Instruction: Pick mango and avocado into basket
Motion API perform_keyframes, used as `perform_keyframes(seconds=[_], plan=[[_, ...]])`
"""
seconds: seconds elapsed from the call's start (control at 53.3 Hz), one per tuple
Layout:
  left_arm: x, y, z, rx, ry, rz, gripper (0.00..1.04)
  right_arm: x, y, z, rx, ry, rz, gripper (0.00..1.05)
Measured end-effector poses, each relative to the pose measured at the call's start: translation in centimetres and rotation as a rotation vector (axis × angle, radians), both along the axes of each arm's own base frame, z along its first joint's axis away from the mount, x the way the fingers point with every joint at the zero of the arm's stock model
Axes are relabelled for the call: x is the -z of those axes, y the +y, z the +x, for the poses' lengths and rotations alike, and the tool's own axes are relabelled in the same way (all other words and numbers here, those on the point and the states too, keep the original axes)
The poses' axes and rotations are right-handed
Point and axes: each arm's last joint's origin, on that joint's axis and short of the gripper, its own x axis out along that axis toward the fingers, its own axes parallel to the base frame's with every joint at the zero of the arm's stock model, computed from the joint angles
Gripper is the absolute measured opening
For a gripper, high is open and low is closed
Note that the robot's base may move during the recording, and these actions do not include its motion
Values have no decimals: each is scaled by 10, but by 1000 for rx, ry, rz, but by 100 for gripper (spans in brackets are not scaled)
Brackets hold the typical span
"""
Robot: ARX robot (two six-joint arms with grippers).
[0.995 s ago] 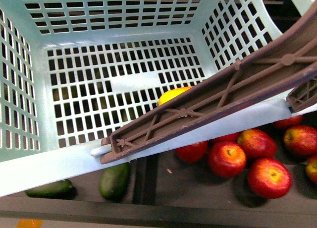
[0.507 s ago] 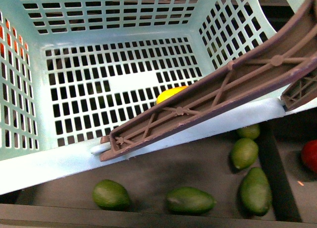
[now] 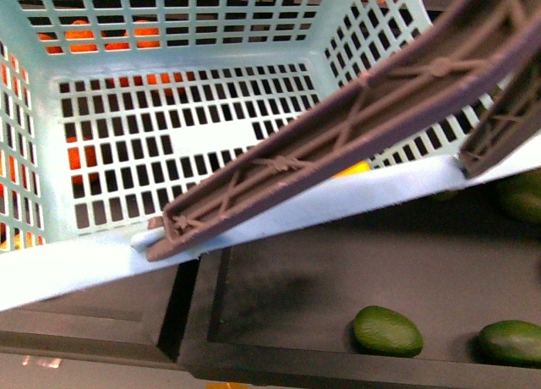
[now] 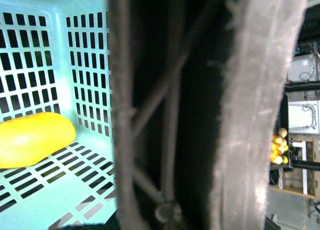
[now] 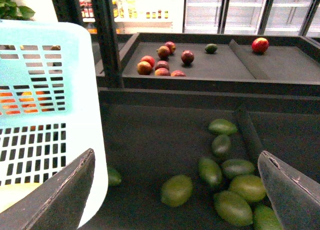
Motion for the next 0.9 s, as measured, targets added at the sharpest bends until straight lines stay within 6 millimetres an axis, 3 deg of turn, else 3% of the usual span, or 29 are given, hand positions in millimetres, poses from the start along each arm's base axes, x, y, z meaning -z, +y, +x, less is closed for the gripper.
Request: perform_keyframes(seconds=[0.15,0.206,0.244,0.3,0.394,0.488,0.751,0.901], plan=[[0,1,1,-11,-21,22,13,0,0,0,5,1,0,96],[0,1,0,-1,-14,13,13,0,-1,8,154,189,78,96],[0,0,0,1,-10,9,13,-4,-8,16,330,367,138,96],[0,-2,-2,15,-6,4,13,1,-20,22,448,567,208,96],[0,-2,-2,22,-1,-1,13,12,-36,30,516,643,272,96],[0,-4,-3,28,4,-6,13,21,-67,56,598,625,299,96],[0,-3,-2,10,-3,3,13,53,-108,114,515,629,99,96],[0,-2,-2,6,-6,6,13,93,-133,151,411,776,-110,96]])
